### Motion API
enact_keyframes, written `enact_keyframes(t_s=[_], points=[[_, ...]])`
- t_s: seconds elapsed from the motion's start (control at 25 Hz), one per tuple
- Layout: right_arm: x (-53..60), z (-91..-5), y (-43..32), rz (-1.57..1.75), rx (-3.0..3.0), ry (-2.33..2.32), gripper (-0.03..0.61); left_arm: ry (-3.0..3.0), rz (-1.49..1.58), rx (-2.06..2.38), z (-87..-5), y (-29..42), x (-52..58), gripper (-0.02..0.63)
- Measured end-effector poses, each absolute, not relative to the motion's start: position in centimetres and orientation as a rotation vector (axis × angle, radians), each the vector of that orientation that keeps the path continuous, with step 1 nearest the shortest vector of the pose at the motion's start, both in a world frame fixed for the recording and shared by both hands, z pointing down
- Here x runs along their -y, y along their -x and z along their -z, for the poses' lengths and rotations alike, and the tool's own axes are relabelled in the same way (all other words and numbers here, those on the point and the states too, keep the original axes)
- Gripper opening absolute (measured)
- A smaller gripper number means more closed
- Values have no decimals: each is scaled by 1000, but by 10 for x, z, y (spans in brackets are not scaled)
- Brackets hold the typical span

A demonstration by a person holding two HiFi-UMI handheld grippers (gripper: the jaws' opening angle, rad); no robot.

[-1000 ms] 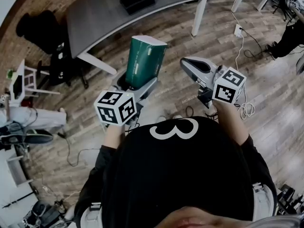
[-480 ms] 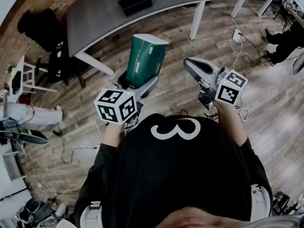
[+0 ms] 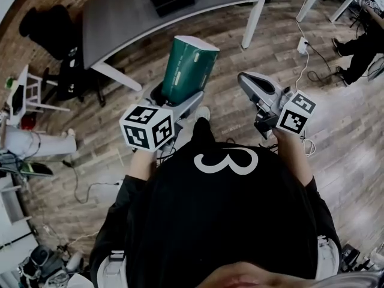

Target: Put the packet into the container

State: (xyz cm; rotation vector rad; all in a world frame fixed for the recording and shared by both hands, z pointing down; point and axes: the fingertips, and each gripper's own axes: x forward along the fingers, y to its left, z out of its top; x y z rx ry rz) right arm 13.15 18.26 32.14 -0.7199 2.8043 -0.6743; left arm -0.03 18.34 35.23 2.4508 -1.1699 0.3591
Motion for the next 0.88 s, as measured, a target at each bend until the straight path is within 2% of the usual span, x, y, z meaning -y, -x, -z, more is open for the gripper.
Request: enact_keyframes(t_s=[0.44,0.72,0.88], points=[[-53,-327,-119,714,-2794,808,2,-2436,-360,1101,-367,16,-53,457],[58,-325,-78,781,-2810,832,2,-2435,-393,1104,-363,52,59,457],[68,-336,-74,747,-2847,832,2,-2462,-432,1130,-373,58,72,457]])
